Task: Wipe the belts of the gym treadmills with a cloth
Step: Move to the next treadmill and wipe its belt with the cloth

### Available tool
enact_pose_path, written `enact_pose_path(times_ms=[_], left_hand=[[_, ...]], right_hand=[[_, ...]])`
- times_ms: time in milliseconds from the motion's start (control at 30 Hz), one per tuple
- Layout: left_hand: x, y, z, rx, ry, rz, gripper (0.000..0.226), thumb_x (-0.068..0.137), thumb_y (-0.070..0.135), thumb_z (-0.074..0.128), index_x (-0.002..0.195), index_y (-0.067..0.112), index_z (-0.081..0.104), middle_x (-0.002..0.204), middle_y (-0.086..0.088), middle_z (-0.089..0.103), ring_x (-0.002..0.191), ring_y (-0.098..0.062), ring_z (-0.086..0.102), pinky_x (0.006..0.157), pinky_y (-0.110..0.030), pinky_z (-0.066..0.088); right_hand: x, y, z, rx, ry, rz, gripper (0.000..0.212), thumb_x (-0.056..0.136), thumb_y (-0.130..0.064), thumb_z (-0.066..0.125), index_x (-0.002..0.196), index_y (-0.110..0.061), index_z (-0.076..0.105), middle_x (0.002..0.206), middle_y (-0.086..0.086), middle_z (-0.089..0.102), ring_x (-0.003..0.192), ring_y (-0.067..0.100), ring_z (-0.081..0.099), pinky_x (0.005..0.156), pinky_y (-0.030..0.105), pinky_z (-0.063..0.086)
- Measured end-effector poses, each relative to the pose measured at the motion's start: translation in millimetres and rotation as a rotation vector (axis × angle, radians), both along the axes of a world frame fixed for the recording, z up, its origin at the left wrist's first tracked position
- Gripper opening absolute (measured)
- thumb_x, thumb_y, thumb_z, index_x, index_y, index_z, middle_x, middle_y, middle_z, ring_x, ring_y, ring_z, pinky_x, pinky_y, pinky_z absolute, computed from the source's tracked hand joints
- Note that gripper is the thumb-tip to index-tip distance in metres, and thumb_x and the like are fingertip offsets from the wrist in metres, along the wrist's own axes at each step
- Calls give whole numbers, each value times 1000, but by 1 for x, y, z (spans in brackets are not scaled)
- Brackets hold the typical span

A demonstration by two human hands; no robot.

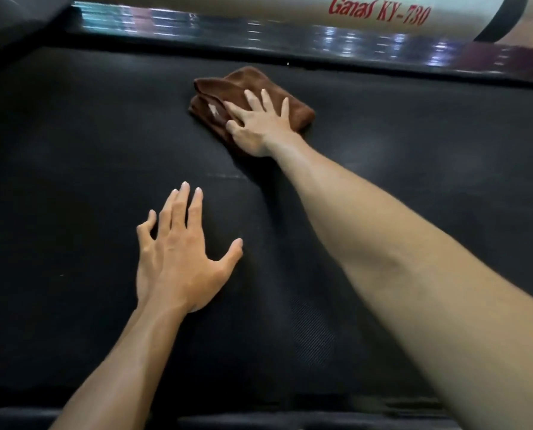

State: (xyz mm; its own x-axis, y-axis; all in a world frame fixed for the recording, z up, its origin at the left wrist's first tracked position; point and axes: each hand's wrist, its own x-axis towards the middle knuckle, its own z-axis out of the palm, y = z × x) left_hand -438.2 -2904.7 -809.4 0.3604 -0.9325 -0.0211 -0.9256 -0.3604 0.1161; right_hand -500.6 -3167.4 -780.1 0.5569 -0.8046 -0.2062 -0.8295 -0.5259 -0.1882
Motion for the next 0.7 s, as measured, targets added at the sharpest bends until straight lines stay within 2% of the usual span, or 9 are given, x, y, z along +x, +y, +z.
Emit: enact_pose_path(times_ms=[100,167,300,433,533,600,700], left_hand=[[2,0,0,-5,1,2,108,80,85,10,164,18,9,172,2,1,158,-14,1,125,-47,17],[2,-2,1,-6,4,3,108,79,85,10,164,18,9,171,2,2,158,-14,1,124,-47,17],[-1,-3,0,-12,6,-5,109,79,85,10,164,17,11,172,2,3,158,-13,1,124,-47,16],[0,-1,-3,-15,-2,-3,108,80,85,10,164,17,10,172,2,3,158,-13,1,123,-46,16],[0,-2,-3,-17,-9,-4,108,81,84,10,164,16,11,172,1,4,158,-14,1,123,-47,17],[0,-2,-3,-13,-16,-3,108,81,84,10,164,16,11,172,0,3,158,-15,2,123,-47,18],[0,-3,-3,-10,-16,-6,108,81,84,9,164,16,11,172,0,4,158,-15,3,122,-47,19]], right_hand=[[-27,-15,-1,5,-12,78,57,107,-55,30,162,-46,20,175,-6,-1,160,18,-9,127,51,-12],[-50,-33,1,-4,8,28,58,107,-55,30,163,-46,20,175,-7,0,160,17,-8,127,49,-10],[-109,-67,6,16,28,-237,60,105,-59,26,163,-45,18,175,-4,1,161,22,-5,127,54,-7],[-174,-79,5,2,38,-615,66,103,-62,23,165,-41,17,175,-1,2,161,26,-4,127,55,-7],[-185,-77,4,17,54,-789,65,104,-57,20,165,-39,14,175,1,-1,160,30,-7,125,59,-11],[-165,-73,4,3,61,-767,64,104,-53,20,166,-37,15,175,3,0,160,33,-7,123,63,-11],[-117,-55,5,-34,61,-557,64,103,-54,22,164,-38,20,175,3,4,160,34,-4,123,65,-8]])
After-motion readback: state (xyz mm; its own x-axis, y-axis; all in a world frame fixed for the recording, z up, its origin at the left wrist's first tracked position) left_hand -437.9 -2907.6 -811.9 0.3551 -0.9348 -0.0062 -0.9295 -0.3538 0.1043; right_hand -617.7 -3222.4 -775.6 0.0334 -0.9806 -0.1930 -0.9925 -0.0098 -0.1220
